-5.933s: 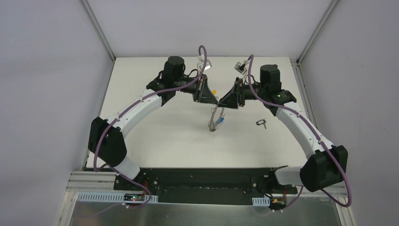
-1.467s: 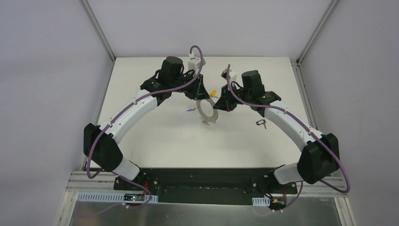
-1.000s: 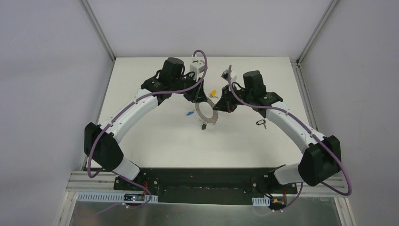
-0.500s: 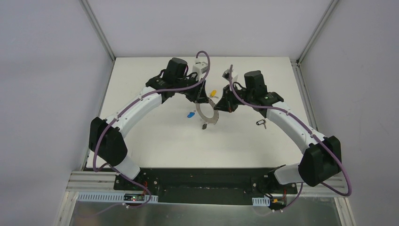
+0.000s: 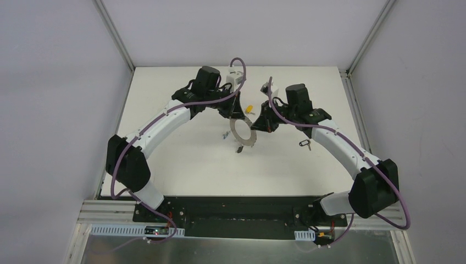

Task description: Put the keys on the keyring

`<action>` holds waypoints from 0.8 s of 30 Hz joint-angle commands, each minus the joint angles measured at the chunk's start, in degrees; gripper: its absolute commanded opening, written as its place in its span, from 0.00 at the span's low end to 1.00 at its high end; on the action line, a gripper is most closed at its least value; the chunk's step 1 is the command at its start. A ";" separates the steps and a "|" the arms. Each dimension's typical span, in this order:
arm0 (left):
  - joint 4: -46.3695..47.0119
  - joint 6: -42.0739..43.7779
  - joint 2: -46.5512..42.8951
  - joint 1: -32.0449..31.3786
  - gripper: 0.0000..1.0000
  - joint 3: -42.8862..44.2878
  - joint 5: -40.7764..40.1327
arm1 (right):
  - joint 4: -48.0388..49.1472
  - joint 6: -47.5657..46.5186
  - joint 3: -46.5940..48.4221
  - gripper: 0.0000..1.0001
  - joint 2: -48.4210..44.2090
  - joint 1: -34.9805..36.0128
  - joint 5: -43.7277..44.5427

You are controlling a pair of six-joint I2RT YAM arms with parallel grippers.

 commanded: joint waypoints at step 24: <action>24.86 -16.13 -2.64 -0.07 0.00 -7.37 -0.14 | 11.46 13.52 -0.44 0.19 -2.07 -2.95 -8.45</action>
